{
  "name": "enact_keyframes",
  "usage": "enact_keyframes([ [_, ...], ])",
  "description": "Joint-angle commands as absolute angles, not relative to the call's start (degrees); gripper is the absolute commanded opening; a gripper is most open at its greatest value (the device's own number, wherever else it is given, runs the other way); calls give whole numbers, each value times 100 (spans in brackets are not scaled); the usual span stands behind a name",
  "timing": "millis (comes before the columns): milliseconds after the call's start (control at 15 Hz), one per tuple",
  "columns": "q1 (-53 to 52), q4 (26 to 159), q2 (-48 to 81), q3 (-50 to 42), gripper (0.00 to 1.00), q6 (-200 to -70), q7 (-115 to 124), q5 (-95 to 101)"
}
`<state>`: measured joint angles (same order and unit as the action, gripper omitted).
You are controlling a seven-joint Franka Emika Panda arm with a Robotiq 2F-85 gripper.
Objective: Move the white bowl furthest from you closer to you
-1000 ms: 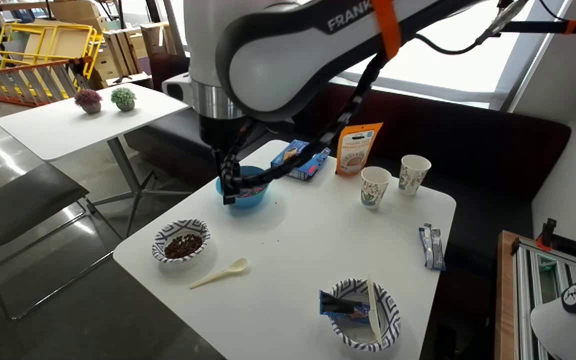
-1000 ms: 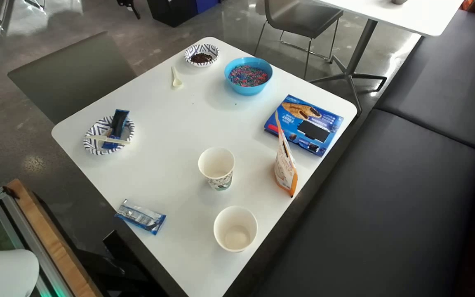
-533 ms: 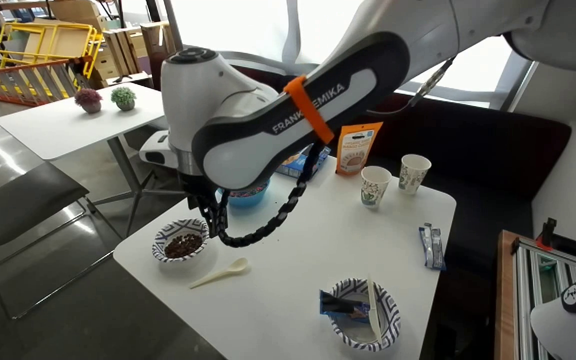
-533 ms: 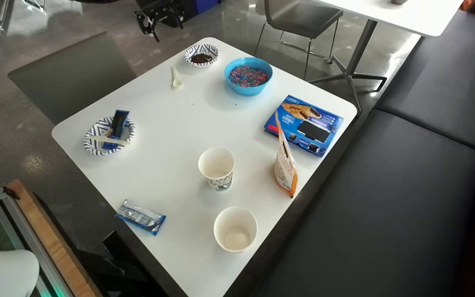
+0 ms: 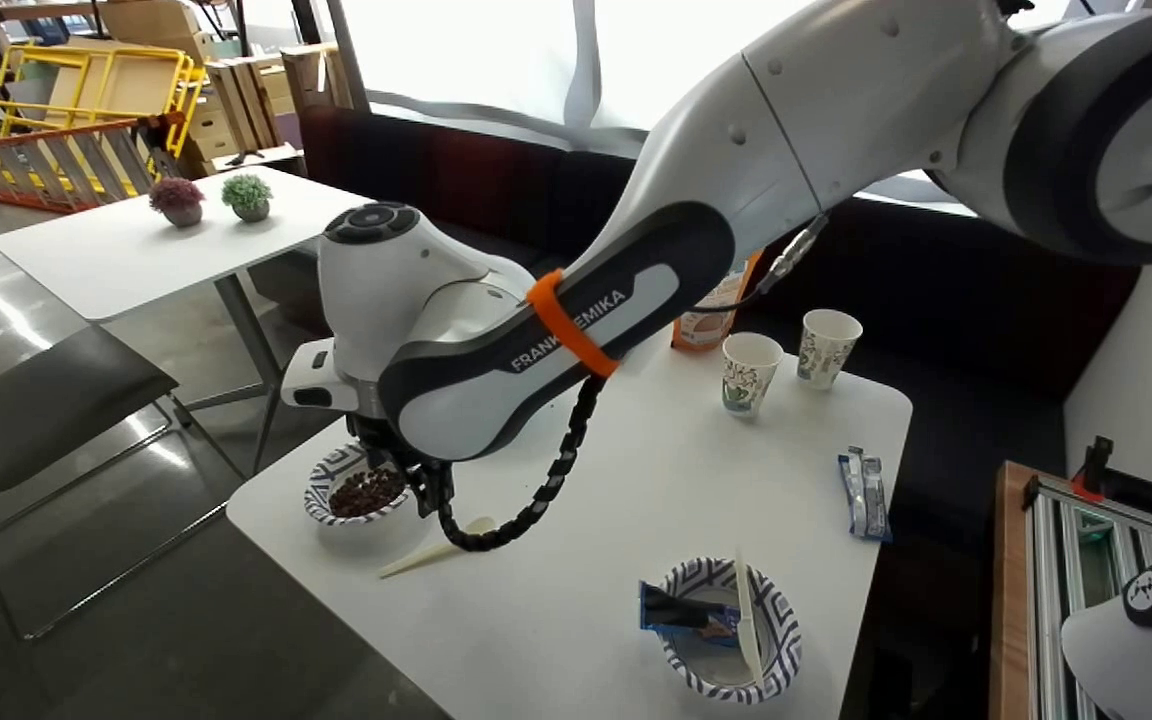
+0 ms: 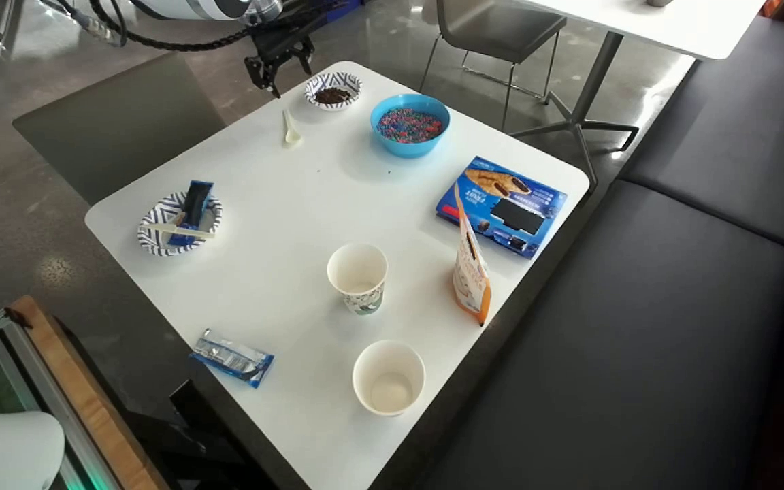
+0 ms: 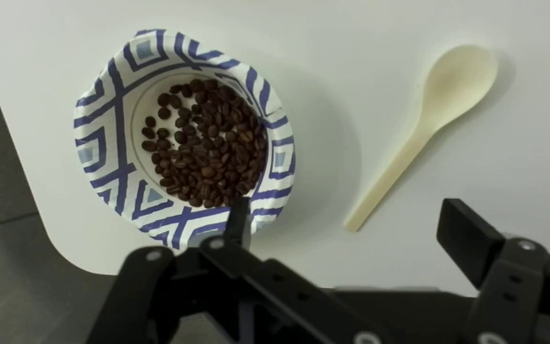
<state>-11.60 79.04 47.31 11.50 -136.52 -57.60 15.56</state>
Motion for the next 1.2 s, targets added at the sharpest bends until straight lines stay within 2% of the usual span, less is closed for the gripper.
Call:
enact_keyframes([
  [0,-1186,7813,4803,1127,100,-13636,-5779,1553],
  [400,-1198,7657,4888,1122,100,-13506,-5817,1554],
  [1067,-1264,6640,5814,1053,100,-13533,-6112,1611],
  [1133,-1280,6519,5919,1046,98,-13526,-6160,1614],
])
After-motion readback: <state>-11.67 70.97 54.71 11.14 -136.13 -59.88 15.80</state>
